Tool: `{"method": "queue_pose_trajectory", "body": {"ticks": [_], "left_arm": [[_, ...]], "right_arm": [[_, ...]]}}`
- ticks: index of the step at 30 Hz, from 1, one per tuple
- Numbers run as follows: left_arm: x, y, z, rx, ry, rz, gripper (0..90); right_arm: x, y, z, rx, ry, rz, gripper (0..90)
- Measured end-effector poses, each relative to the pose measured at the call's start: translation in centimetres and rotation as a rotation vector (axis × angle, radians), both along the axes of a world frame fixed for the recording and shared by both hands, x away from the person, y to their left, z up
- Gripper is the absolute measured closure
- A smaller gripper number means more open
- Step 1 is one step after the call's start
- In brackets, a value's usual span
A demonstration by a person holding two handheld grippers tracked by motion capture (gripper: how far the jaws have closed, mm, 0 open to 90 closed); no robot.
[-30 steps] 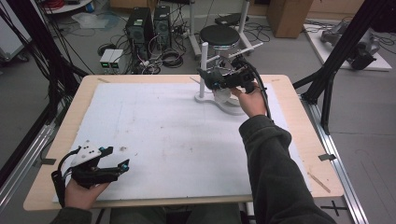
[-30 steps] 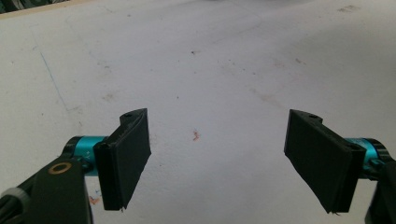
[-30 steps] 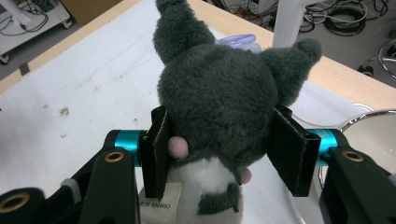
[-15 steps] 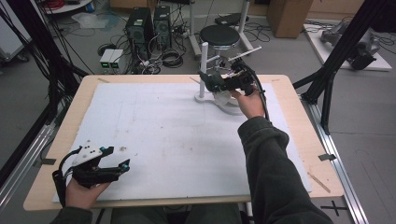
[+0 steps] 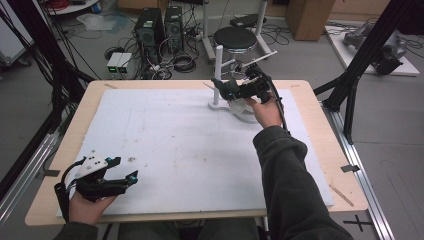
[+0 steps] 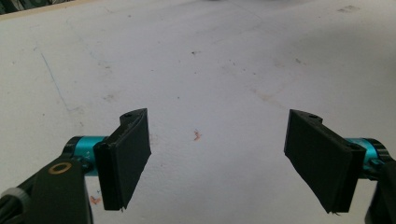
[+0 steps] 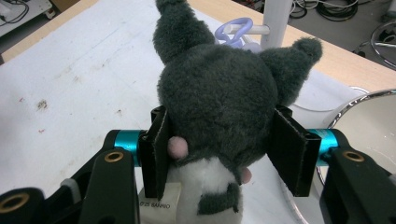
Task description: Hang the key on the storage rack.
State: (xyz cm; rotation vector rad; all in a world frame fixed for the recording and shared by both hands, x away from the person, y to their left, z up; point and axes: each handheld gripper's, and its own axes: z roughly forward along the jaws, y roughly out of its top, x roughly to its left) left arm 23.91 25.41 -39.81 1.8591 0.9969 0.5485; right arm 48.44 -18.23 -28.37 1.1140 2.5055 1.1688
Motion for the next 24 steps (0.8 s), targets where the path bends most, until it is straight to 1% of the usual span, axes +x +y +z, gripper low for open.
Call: {"method": "queue_pose_trajectory", "body": {"ticks": [4, 5, 9, 10, 12, 14, 17, 18, 19, 20, 23, 24], "left_arm": [[-0.03, -0.06, 0.02, -0.001, 0.000, 0.000, 23.0], [-0.04, -0.05, 0.03, -0.001, 0.000, 0.001, 23.0], [-0.07, -0.03, 0.05, -0.003, 0.000, 0.001, 22.9], [-0.09, -0.04, 0.06, -0.002, 0.000, 0.002, 23.0], [-0.11, -0.02, 0.07, -0.002, -0.002, 0.002, 23.0], [-0.15, 0.02, 0.08, -0.002, -0.002, 0.002, 22.9], [-0.17, 0.08, 0.10, -0.001, -0.002, 0.001, 23.0], [-0.17, 0.08, 0.11, -0.002, -0.003, 0.001, 23.0], [-0.18, 0.09, 0.11, -0.002, -0.003, 0.001, 23.0], [-0.18, 0.10, 0.11, -0.002, -0.003, 0.001, 22.9], [-0.19, 0.11, 0.10, -0.004, -0.002, 0.002, 22.9], [-0.19, 0.11, 0.10, -0.004, -0.002, 0.002, 22.9]], "right_arm": [[0.00, -0.12, -0.05, -0.013, 0.005, -0.002, 44.6], [-0.07, -0.10, -0.03, -0.015, 0.011, -0.010, 44.5], [-0.05, -0.07, -0.13, -0.026, 0.012, -0.007, 44.5], [-0.05, 0.01, -0.20, -0.026, 0.017, -0.004, 44.4], [-0.04, 0.18, -0.32, -0.040, 0.022, -0.009, 44.4], [-0.02, 0.26, -0.37, -0.043, 0.017, -0.005, 44.3], [0.00, 0.46, -0.45, -0.052, 0.024, -0.004, 44.3], [0.00, 0.57, -0.52, -0.057, 0.035, -0.012, 44.3], [0.00, 0.57, -0.52, -0.057, 0.035, -0.012, 44.3], [-0.10, 0.67, -0.51, -0.058, 0.060, -0.037, 44.2], [-0.03, 0.69, -0.58, -0.060, 0.060, -0.038, 44.1], [0.14, 0.69, -0.71, -0.059, 0.042, -0.023, 44.1]]}}
